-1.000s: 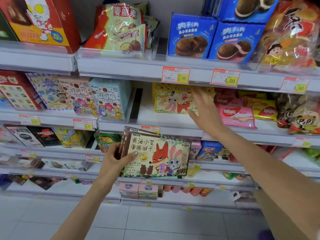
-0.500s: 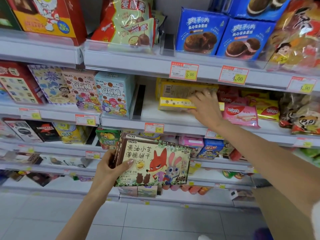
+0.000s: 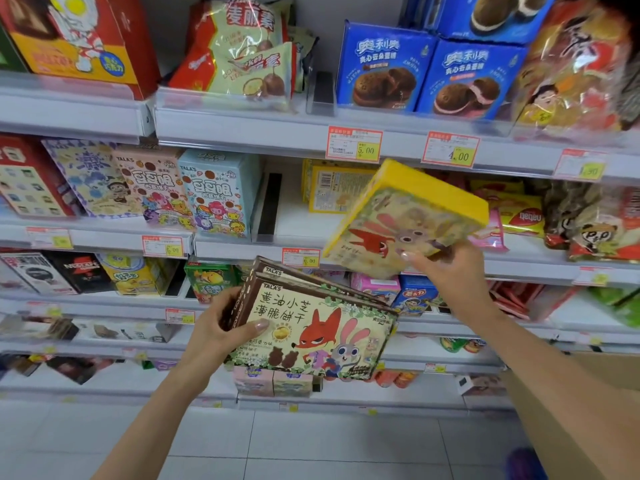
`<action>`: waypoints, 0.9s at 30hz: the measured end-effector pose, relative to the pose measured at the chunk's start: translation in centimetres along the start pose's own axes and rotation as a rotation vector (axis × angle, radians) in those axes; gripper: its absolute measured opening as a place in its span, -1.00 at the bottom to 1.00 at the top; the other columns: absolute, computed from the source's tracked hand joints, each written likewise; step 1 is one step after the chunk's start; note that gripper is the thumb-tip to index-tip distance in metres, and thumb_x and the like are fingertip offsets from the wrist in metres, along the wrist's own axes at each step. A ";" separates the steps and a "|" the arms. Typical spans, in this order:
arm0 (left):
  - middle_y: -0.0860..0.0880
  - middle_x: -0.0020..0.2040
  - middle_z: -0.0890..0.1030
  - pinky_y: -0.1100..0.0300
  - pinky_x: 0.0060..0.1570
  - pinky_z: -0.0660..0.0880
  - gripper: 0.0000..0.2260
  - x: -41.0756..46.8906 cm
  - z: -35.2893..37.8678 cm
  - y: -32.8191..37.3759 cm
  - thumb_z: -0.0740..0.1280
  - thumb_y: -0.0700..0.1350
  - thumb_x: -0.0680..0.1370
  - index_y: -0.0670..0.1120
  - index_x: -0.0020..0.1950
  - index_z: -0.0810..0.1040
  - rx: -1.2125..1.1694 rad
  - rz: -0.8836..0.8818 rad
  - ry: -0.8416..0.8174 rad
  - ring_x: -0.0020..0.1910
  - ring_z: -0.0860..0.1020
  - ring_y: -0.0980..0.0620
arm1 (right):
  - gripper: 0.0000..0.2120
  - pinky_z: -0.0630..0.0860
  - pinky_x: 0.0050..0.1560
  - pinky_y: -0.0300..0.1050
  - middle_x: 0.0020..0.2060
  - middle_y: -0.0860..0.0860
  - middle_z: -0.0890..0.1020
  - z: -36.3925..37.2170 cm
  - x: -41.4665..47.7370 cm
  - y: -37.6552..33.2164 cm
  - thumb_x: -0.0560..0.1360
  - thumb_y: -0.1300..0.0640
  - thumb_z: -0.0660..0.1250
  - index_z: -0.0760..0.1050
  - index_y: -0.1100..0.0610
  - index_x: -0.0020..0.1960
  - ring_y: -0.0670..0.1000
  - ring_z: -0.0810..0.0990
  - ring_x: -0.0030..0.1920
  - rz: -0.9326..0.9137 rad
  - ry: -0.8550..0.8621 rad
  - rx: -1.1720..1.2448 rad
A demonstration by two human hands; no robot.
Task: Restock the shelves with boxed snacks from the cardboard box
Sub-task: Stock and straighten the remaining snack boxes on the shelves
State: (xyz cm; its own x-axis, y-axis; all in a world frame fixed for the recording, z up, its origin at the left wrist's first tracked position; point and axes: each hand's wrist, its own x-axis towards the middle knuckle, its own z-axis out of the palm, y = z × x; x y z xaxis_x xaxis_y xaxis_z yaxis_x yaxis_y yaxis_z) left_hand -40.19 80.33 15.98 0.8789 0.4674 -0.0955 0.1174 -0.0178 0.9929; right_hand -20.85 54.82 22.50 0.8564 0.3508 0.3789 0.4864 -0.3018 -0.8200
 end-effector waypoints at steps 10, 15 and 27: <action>0.00 -0.04 0.63 0.24 -0.10 0.44 -0.45 -0.2 -0.6 -1.0 0.42 0.23 0.07 0.08 0.00 0.51 -0.073 -0.079 0.035 -0.04 0.57 0.04 | -0.87 0.63 -0.23 0.01 -0.17 0.31 0.57 -1.8 -1.3 2.6 0.48 0.21 0.35 0.43 0.19 -0.03 0.14 0.64 -0.33 0.137 0.038 0.246; -0.08 -0.04 0.64 0.12 -0.06 0.50 -0.37 -0.1 -1.3 -2.2 0.45 0.22 0.06 -0.04 0.04 0.51 -0.034 -0.087 0.049 -0.03 0.59 -0.07 | -0.48 0.64 -0.22 -0.04 -0.14 0.02 0.65 -2.3 -2.4 3.1 0.24 -0.15 0.50 0.43 -0.03 0.12 0.15 0.66 -0.28 0.191 0.034 0.407; 0.07 -0.07 0.65 0.30 -0.10 0.43 -0.43 0.1 -0.4 -2.1 0.45 0.21 0.07 0.03 0.02 0.53 -0.124 -0.129 -0.029 -0.03 0.59 0.13 | -0.57 0.61 -0.20 0.07 -0.51 0.08 0.41 -2.4 -2.4 4.4 0.29 0.10 0.53 0.28 0.25 -0.22 0.25 0.67 -0.28 0.372 0.087 0.690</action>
State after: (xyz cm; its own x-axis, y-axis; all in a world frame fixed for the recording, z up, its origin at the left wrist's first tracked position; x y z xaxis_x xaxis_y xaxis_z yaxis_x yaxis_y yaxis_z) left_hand -40.54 80.73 13.93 0.8732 0.4333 -0.2230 0.1738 0.1506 0.9732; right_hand -20.33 50.47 19.00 0.9662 0.2554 0.0364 -0.0275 0.2425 -0.9698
